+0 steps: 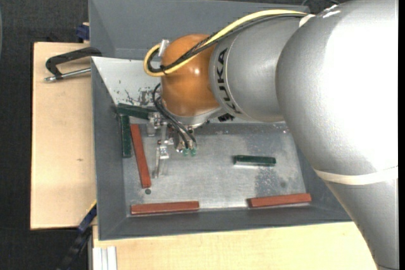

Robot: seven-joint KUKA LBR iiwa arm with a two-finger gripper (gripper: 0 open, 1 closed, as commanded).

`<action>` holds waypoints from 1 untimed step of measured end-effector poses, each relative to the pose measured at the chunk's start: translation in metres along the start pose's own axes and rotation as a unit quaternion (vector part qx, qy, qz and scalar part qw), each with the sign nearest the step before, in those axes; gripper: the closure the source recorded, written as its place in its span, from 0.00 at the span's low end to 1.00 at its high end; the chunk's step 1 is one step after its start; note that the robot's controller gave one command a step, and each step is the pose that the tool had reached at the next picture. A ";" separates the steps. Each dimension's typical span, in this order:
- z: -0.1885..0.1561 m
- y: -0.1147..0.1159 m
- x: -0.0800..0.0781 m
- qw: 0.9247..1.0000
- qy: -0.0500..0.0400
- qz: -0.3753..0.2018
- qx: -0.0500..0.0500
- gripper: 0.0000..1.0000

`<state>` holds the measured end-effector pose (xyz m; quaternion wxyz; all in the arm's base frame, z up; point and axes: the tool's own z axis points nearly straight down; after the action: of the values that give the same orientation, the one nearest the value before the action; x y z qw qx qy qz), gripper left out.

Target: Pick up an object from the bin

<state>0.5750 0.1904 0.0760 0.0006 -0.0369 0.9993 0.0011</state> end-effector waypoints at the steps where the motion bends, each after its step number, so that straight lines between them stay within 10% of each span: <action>1: -0.013 -0.058 -0.007 1.000 0.000 -0.003 0.000 0.00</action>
Offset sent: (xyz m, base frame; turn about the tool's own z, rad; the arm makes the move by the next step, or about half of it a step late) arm 0.0229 -0.1256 0.0640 -0.1522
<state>0.5861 0.1328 0.0893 0.0010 -0.0397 0.9992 0.0014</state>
